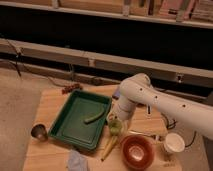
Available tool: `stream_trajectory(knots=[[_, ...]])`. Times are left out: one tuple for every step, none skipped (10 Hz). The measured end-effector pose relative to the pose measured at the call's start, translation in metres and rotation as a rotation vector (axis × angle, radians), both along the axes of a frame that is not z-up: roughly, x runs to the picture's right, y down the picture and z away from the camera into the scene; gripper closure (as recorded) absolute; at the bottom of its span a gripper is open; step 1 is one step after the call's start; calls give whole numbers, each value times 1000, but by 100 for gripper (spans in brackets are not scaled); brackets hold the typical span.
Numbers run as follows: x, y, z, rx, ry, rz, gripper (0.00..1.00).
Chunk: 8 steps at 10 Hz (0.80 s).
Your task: Place banana in paper cup
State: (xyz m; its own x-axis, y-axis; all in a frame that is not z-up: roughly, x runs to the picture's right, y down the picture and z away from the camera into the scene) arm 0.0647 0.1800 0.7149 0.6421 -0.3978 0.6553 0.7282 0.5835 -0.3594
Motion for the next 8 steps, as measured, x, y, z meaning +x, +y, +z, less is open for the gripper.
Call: stream_trajectory(knots=[[1,0,0,-3,7,5,35],[1,1,0,-5,10,7,35],[0,2,0,-7,11,7,35],[-1,2,1,-10,13,7,35],[-4,3,1,-15,16,9,35],[-5,3,1,-18,20,12,35],[-5,4,1,-21,24,15,35],[-5,5,0,-25,30,19,34]])
